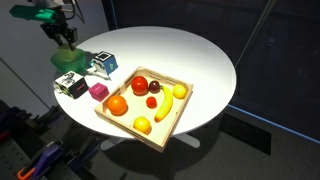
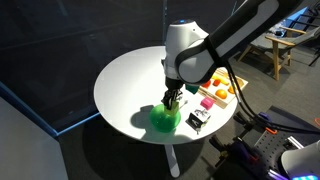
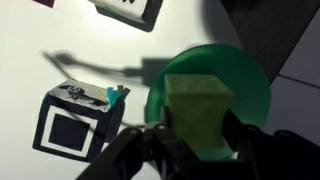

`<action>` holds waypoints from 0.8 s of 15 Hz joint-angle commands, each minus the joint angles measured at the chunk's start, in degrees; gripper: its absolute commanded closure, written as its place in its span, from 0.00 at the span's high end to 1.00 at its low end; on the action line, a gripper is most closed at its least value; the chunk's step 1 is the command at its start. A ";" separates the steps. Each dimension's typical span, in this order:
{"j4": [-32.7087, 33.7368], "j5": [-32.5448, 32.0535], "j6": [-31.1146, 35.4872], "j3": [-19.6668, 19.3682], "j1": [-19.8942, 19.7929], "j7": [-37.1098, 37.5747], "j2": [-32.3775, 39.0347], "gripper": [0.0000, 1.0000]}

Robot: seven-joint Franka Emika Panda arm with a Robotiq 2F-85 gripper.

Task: Put the yellow block into the bowl

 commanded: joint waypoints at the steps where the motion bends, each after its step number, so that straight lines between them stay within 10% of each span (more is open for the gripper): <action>1: 1.13 0.02 0.34 0.15 0.12 -0.98 1.09 0.38; 2: 1.18 -0.01 0.40 0.14 0.13 -1.02 1.24 0.77; 7: 1.23 0.11 0.55 0.10 0.00 -1.06 1.98 0.99; 12: 0.83 0.64 -0.09 -0.48 -0.58 -0.35 1.51 1.00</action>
